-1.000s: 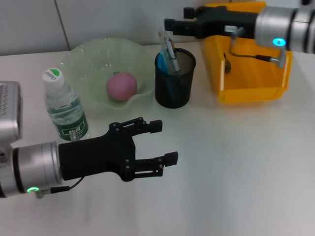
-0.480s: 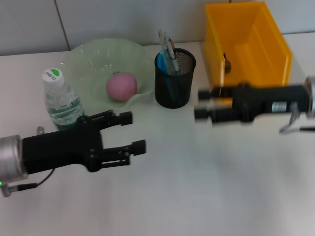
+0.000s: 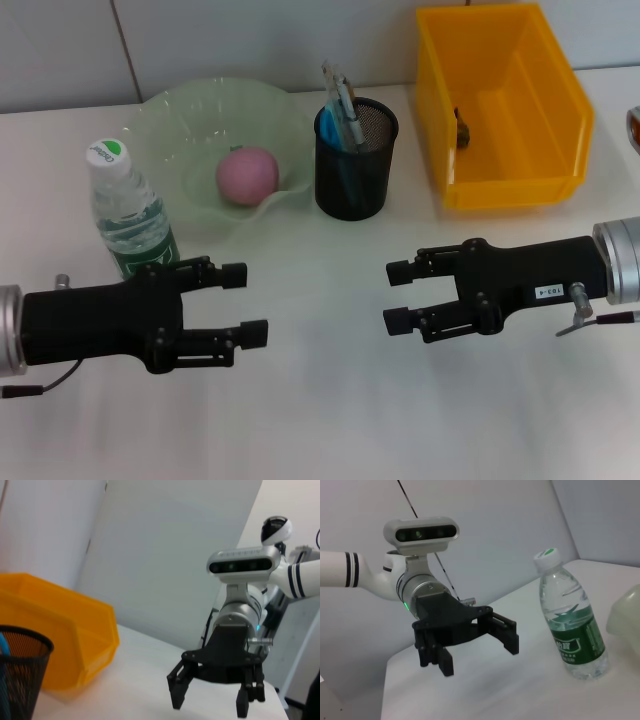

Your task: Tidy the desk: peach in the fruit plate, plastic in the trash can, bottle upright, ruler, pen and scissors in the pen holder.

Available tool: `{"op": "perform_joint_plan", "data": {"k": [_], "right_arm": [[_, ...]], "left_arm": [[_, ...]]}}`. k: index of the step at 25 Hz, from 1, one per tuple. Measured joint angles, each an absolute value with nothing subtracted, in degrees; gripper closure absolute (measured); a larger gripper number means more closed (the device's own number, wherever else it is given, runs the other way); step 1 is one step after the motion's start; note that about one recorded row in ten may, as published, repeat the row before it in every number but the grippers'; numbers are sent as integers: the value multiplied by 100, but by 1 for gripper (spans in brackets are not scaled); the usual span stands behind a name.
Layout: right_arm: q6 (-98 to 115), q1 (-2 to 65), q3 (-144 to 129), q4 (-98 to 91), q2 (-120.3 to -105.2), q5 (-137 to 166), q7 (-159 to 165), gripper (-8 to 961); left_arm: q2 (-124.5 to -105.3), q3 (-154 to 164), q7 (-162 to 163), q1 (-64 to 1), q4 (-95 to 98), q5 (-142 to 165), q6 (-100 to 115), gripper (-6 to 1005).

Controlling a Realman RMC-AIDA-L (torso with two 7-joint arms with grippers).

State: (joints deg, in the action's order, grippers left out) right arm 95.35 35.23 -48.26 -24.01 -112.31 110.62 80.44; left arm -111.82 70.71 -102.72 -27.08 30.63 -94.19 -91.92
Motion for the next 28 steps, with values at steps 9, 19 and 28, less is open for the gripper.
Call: {"op": "perform_joint_plan", "data": {"k": [9, 19, 28], "right_arm": [[9535, 3404, -4778, -2431, -11242, 11042, 7960, 183], [9565, 3401, -4781, -2425, -11239, 11064, 7955, 183], [9586, 3395, -4782, -2422, -11244, 11049, 7953, 183]], "left_arm": [[-11091, 6908, -10187, -2862, 2910, -9049, -9287, 165], [-11037, 6847, -10049, -2878, 2960, -8767, -9400, 165], [-11024, 6846, -10045, -2895, 2970, -8714, -9416, 165]]}}
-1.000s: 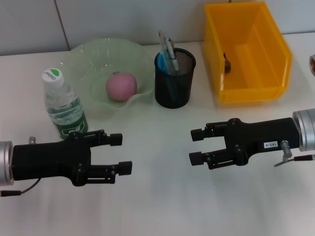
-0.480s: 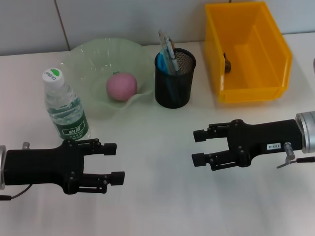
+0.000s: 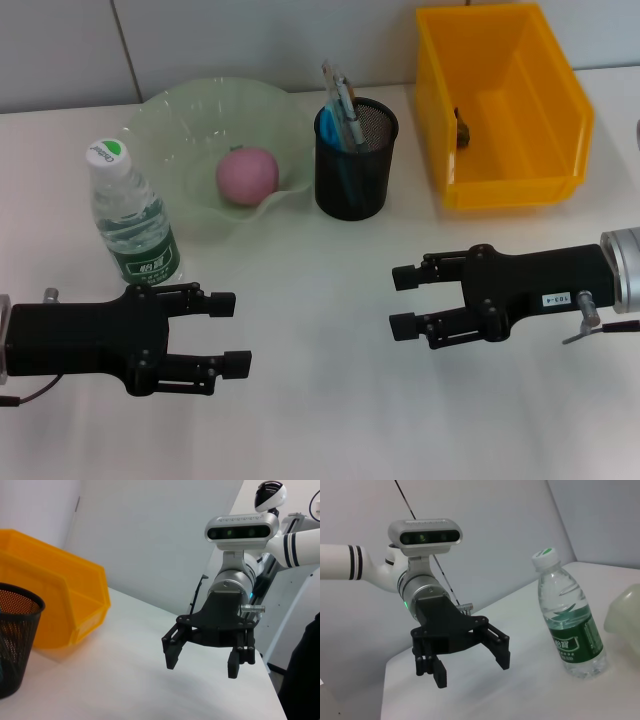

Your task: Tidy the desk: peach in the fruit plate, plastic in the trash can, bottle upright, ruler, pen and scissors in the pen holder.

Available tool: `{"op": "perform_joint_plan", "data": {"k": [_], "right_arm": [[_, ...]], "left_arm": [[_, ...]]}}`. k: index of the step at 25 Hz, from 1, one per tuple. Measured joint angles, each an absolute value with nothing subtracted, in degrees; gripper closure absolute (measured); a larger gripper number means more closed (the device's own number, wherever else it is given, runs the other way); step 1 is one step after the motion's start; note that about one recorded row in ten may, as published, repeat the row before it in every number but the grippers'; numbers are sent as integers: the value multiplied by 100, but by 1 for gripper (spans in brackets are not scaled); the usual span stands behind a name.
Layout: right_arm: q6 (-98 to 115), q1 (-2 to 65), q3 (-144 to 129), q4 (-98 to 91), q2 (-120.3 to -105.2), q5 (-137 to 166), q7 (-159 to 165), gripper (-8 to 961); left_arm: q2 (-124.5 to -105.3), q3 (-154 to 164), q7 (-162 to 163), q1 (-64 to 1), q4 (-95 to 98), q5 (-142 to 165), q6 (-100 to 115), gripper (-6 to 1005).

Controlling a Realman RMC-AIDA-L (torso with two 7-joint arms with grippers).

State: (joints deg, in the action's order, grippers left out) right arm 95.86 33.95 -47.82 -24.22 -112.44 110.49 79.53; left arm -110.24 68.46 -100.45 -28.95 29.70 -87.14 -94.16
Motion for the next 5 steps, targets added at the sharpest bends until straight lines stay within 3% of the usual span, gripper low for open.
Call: {"op": "perform_joint_plan", "data": {"k": [5], "right_arm": [[9636, 3370, -4781, -2423, -11245, 11039, 7953, 183]], "left_arm": [[-11025, 6846, -10045, -2912, 2971, -8699, -9436, 165]]}}
